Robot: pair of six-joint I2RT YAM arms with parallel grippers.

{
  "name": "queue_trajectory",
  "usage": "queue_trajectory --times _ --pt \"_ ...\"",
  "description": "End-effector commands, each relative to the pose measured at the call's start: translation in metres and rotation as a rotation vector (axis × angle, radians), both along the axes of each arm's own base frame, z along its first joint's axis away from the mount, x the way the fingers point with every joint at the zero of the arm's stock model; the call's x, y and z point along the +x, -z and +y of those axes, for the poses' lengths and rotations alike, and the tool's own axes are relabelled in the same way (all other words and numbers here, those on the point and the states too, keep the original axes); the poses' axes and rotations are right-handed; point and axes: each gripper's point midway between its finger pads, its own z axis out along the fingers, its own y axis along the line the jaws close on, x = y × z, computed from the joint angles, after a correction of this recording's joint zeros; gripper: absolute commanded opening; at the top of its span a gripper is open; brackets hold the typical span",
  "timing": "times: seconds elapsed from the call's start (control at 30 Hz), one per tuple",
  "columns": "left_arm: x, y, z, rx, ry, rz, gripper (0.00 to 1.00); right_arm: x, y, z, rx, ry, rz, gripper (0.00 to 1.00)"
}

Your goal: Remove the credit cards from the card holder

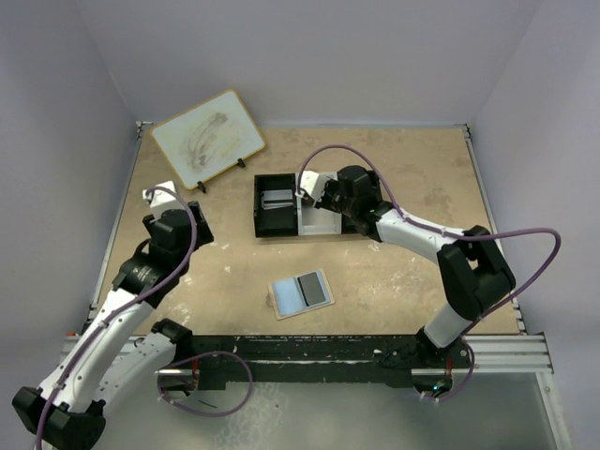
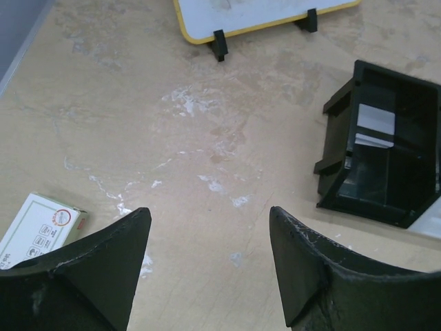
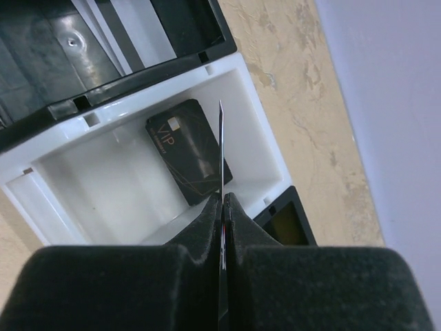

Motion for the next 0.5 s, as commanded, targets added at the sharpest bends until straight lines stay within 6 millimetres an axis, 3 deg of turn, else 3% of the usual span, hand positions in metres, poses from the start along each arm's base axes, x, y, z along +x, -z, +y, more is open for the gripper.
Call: queue_trajectory --times 0.0,0.1,0.47 --pt "0.008 0.004 0.007 0.072 -0.027 0.045 0.68 0.021 -0.036 -0.001 -0.033 -0.001 -0.153 0.00" --pt "0.009 0.007 0.003 0.072 -0.005 0.058 0.68 0.028 -0.027 -0.001 -0.074 0.005 -0.154 0.00" --pt "0.002 -0.014 0.010 0.040 -0.028 -0.040 0.68 0.045 -0.009 0.009 -0.105 -0.003 -0.133 0.00"
